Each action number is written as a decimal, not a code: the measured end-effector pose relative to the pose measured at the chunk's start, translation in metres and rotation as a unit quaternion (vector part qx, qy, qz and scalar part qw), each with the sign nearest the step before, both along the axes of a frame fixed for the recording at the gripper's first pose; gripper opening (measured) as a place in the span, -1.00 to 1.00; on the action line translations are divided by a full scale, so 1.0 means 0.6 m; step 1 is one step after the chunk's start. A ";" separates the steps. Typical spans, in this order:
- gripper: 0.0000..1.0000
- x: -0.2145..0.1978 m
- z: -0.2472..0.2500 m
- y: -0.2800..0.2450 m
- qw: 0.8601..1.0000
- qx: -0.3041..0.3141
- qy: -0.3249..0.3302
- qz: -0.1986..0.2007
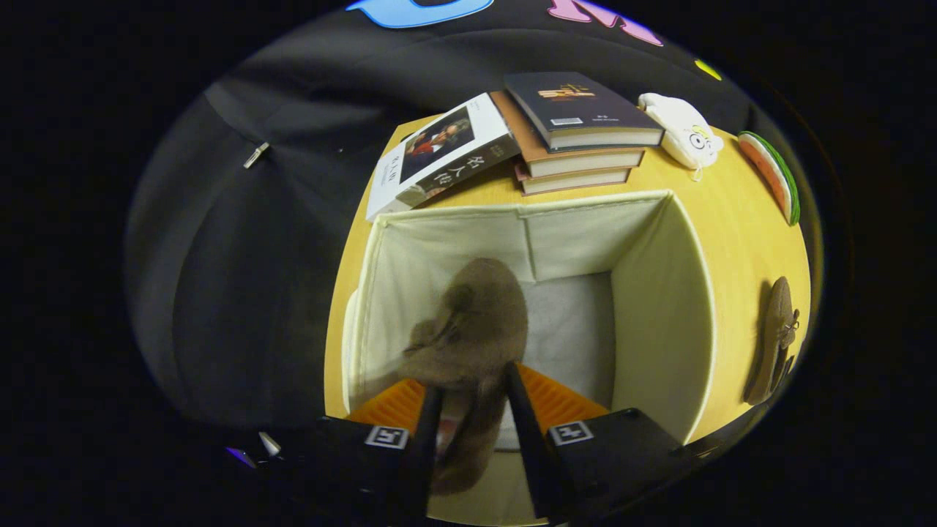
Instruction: Open the storage box then place both shoes into the box .Put the left shoe in first, then the right shoe, with the right side of both shoes facing outward in a uniform manner.
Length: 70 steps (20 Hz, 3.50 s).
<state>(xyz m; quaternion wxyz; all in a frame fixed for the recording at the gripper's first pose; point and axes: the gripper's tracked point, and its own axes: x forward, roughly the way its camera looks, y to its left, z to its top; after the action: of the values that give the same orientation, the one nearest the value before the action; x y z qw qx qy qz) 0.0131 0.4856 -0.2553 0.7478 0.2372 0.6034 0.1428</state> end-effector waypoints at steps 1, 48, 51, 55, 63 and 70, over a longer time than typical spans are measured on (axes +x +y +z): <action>0.32 0.002 0.008 0.008 1.000 0.011 -0.004 0.004; -0.31 -0.159 -0.317 -0.787 0.977 -0.202 -0.069 -0.020; -0.81 -0.152 -0.317 -0.791 0.974 -0.214 -0.067 -0.040; -0.86 -0.165 -0.285 -0.781 0.976 -0.199 -0.062 -0.056; -0.87 -0.141 -0.105 -0.709 0.984 -0.121 -0.088 -0.097; -0.87 -0.080 0.060 -0.544 0.989 -0.025 -0.120 -0.081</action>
<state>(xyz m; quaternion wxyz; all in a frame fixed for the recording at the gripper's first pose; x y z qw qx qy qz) -0.0349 0.1593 -0.2194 0.8297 0.2477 0.4914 0.0938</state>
